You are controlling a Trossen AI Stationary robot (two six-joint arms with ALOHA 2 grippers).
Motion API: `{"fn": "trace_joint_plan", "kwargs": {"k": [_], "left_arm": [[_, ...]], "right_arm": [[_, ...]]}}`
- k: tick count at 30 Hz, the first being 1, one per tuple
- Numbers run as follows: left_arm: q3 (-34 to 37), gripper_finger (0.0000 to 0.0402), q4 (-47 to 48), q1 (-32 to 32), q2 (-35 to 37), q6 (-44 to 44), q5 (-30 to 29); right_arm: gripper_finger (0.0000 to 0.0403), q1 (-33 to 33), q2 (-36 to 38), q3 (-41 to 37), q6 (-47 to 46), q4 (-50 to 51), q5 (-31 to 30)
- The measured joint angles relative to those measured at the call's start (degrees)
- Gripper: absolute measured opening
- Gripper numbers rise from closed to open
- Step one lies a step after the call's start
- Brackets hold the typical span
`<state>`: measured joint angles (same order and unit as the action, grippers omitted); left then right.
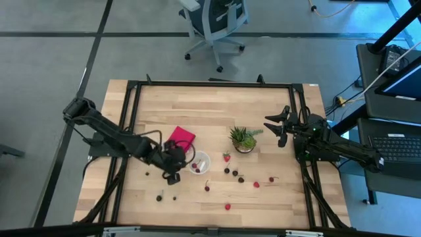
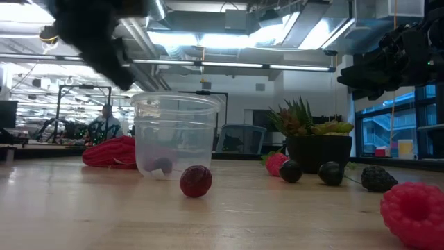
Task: Pick and placing Produce into tupperware
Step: Put the blackberry into the container
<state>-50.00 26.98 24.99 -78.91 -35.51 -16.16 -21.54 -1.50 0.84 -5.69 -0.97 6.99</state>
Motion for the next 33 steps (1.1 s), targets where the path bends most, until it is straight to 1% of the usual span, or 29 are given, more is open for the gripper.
{"fn": "trace_joint_plan", "kwargs": {"k": [3,6,12,15,18,22,24,27,30,33], "left_arm": [[0.0,0.0082,-5.5,-3.0,-0.3,6.7,3.2],[0.0,0.0080,-7.4,-5.3,-0.5,11.2,4.0],[-2.0,0.0080,-7.3,-8.5,-1.2,14.1,6.7],[-4.8,0.0079,-5.6,-8.8,-2.8,17.5,7.6],[-8.3,0.0079,-4.3,-8.9,-6.0,21.0,8.5],[-12.6,0.0080,1.4,-9.6,-10.7,21.2,8.5],[-13.6,0.0081,3.6,-10.1,-12.7,21.1,8.5],[-13.8,0.0081,4.0,-10.9,-15.1,20.8,9.2],[-13.9,0.0081,3.8,-11.6,-16.6,20.6,11.1],[-13.9,0.0082,4.1,-12.0,-17.4,20.6,11.5]], "right_arm": [[0.0161,0.0,0.0,0.0,0.0,0.0,0.0],[0.0161,0.0,0.0,0.0,0.0,0.0,0.0],[0.0161,0.0,0.0,0.0,0.0,0.0,0.0],[0.0161,0.0,0.0,0.0,0.1,0.0,0.0],[0.0161,0.0,0.0,0.0,0.1,0.0,0.0],[0.0161,0.0,0.0,0.0,0.2,0.0,0.0],[0.0161,0.0,0.0,0.0,0.2,0.0,0.0],[0.0161,0.0,-0.1,0.0,0.2,0.0,0.0],[0.0161,0.0,-0.1,0.0,0.2,0.0,0.0],[0.0161,0.0,-0.5,0.0,0.2,0.0,0.0]]}}
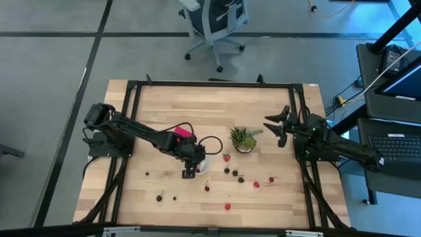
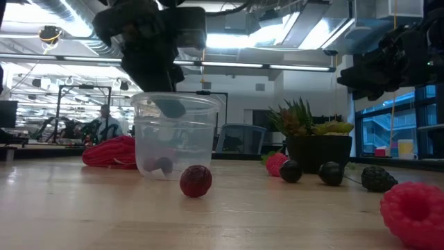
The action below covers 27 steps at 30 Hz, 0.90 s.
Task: Pick and placing Produce into tupperware
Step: Put the blackberry into the container
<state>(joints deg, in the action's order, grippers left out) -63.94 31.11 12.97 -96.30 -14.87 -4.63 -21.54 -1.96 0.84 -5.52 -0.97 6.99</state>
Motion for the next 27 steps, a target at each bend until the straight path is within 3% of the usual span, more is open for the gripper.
{"fn": "trace_joint_plan", "kwargs": {"k": [20,27], "left_arm": [[0.0,0.0086,-0.3,-0.1,-0.1,0.0,0.8],[0.0,0.0157,-0.7,-0.1,0.0,0.0,2.6]], "right_arm": [[0.0161,0.0,-3.3,0.0,0.0,0.0,0.0],[0.0161,0.0,-3.3,0.0,0.0,0.0,0.0]]}}
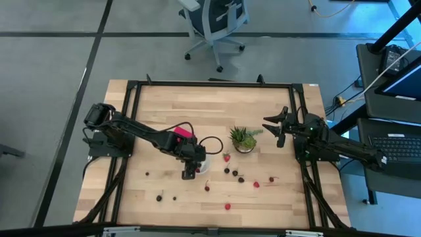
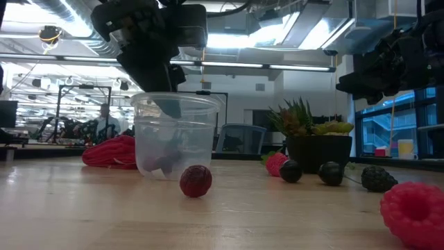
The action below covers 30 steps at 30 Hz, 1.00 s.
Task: Pick and placing Produce into tupperware
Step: Put the blackberry into the container, then put the blueberry into the container
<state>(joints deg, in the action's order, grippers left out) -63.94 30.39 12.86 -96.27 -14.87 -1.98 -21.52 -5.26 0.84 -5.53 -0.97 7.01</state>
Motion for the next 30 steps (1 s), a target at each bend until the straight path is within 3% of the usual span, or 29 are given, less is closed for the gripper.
{"fn": "trace_joint_plan", "kwargs": {"k": [6,18,22,30], "left_arm": [[0.0,0.0198,2.4,0.0,1.7,-0.4,0.0],[0.0,0.0196,20.5,7.0,14.4,-15.5,-2.0],[0.0,0.0196,25.8,11.8,16.0,-23.2,-6.5],[3.5,0.0196,33.3,20.3,16.3,-45.0,-8.6]], "right_arm": [[0.0161,0.0,0.0,0.0,0.0,0.0,0.0],[0.0161,0.0,0.0,0.0,-0.2,0.0,0.0],[0.0161,0.0,0.0,0.0,-0.2,0.0,0.0],[0.0161,0.0,0.0,0.0,-0.3,0.0,0.0]]}}
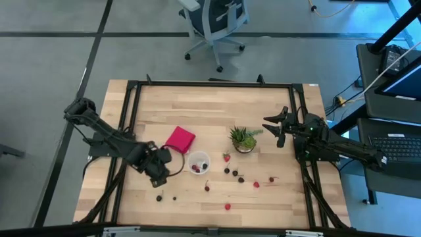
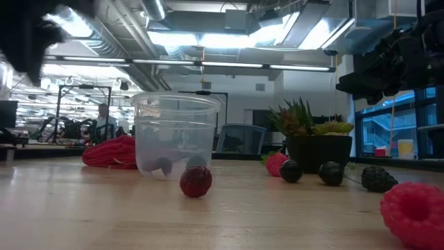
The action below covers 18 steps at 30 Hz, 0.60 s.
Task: Pick and placing Produce into tupperware
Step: Put the blueberry into the container
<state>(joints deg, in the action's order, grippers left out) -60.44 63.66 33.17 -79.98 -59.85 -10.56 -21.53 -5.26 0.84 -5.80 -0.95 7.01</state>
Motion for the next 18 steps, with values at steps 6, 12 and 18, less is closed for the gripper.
{"fn": "trace_joint_plan", "kwargs": {"k": [6,12,18], "left_arm": [[11.0,0.0196,-5.5,4.8,3.6,-16.4,3.2],[19.2,0.0195,-11.2,7.3,6.2,-30.1,5.3],[24.0,0.0195,-17.2,7.7,6.1,-38.0,8.9]], "right_arm": [[0.0161,0.0,0.0,0.0,-0.3,0.0,0.0],[0.0161,0.0,0.0,0.0,-1.5,0.0,0.0],[0.0161,0.0,0.0,0.0,-1.5,0.0,0.0]]}}
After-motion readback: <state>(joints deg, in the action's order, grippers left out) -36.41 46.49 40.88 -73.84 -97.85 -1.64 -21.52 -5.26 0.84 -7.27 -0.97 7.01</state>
